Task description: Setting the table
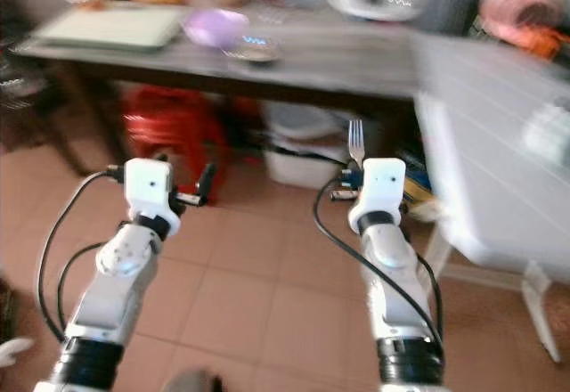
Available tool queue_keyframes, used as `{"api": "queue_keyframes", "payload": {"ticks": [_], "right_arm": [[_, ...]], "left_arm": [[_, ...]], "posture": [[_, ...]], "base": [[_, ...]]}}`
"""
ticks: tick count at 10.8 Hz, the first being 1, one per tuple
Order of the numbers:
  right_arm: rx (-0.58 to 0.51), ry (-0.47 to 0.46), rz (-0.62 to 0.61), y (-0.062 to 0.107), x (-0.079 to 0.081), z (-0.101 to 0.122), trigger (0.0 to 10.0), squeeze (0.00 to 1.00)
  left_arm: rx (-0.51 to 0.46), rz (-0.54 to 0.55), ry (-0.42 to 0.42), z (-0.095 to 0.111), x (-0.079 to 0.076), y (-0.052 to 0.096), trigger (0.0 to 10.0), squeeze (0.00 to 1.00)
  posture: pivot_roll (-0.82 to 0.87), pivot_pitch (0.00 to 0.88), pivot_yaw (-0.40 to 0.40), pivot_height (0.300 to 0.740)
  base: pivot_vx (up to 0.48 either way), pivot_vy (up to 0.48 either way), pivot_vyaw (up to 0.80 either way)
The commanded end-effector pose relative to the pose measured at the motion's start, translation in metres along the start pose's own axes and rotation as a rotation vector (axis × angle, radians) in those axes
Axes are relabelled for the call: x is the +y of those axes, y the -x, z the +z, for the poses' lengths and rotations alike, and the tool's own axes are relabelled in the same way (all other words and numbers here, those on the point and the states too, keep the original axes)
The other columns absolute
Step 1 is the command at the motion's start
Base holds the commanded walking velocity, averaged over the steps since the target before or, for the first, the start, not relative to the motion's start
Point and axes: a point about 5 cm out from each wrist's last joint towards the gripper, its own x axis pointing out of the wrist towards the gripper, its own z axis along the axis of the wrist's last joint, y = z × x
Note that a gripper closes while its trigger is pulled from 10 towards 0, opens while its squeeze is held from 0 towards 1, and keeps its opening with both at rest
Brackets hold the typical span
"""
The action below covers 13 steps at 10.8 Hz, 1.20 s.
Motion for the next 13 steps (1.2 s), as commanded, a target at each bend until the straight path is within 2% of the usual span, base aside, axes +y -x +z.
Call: {"api": "queue_keyframes", "payload": {"ticks": [1, 3, 6, 11, 13], "right_arm": [[-0.044, 0.012, 0.016, -0.001, 0.003, 0.011, 10.0, 0.0], [-0.06, 0.014, 0.029, -0.004, 0.01, 0.014, 10.0, 0.0], [-0.072, 0.006, 0.053, -0.009, 0.016, 0.019, 10.0, 0.0], [-0.076, 0.014, 0.031, -0.01, 0.013, 0.019, 10.0, 0.0], [-0.067, -0.014, 0.014, -0.009, 0.011, 0.018, 10.0, 0.0]], "left_arm": [[-0.008, 0.009, -0.006, 0.003, 0.002, -0.001, 10.0, 0.0], [-0.002, 0.009, -0.005, 0.001, 0.0, 0.002, 10.0, 0.0], [-0.023, 0.003, -0.011, 0.006, -0.001, -0.002, 10.0, 0.0], [-0.037, -0.009, -0.008, 0.01, -0.002, -0.004, 10.0, 0.0], [-0.048, -0.024, -0.02, 0.012, -0.004, -0.005, 10.0, 0.0]], "posture": [[0.01, 0.0, 0.0, 0.74], [0.01, 0.0, -0.006, 0.74], [0.02, 0.0, -0.012, 0.74], [0.01, 0.0, -0.009, 0.74], [0.01, 0.0, -0.008, 0.74]], "base": [[0.48, 0.0, 0.0], [0.48, 0.0, 0.0], [0.48, 0.0, 0.0], [0.453, 0.0, 0.0], [0.403, 0.259, 0.0]]}}
